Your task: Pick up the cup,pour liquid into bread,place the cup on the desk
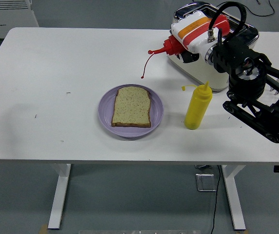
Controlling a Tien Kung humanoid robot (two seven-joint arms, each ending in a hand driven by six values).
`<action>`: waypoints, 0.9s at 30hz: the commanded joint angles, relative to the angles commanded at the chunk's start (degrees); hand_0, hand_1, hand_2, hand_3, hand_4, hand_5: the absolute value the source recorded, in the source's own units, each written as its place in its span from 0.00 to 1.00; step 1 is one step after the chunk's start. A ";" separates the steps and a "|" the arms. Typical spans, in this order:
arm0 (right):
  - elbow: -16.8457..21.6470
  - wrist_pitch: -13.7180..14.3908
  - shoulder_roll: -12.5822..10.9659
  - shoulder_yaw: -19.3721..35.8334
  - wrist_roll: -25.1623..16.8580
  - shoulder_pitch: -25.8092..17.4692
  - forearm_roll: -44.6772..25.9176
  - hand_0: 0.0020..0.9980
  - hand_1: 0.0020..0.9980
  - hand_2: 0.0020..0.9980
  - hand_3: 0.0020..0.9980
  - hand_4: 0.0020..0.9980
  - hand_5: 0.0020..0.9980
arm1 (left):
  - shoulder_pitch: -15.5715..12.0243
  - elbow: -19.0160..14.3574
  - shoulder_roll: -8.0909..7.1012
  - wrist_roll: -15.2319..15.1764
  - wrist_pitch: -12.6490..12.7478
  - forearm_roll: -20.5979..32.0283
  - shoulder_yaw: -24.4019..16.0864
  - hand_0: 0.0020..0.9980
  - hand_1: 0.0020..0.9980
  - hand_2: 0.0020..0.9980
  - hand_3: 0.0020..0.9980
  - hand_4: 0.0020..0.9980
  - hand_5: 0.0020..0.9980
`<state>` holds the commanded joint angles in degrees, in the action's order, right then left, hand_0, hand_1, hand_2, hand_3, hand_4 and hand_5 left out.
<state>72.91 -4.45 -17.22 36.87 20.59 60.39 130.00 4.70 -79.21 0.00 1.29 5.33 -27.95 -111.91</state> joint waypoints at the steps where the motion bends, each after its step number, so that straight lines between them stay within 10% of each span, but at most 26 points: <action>1: 0.04 0.07 -0.08 0.84 0.03 0.02 0.00 0.07 0.11 0.28 0.40 0.60 0.24 | -0.01 -0.01 0.00 0.00 0.00 0.00 -0.02 0.78 0.73 0.73 0.66 0.52 0.94; 5: 0.52 0.46 0.20 5.70 0.27 -0.48 0.00 0.07 0.11 0.28 0.40 0.60 0.24 | -0.13 0.03 0.00 0.01 0.03 0.04 0.01 0.78 0.73 0.73 0.66 0.52 0.94; 14: -0.01 -1.37 0.58 -7.98 -0.06 0.67 0.00 0.08 0.11 0.29 0.40 0.59 0.25 | 0.24 0.03 0.00 0.01 -0.10 0.01 0.25 0.78 0.73 0.73 0.66 0.52 0.94; 27: 2.69 6.99 0.27 9.78 0.10 -3.25 -0.19 0.08 0.11 0.29 0.40 0.59 0.24 | 0.00 -0.01 0.00 0.02 0.02 0.02 0.00 0.78 0.73 0.73 0.66 0.52 0.94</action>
<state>75.60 2.54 -16.95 46.65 20.69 57.14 129.81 4.71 -79.22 0.00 1.31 5.36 -27.93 -111.91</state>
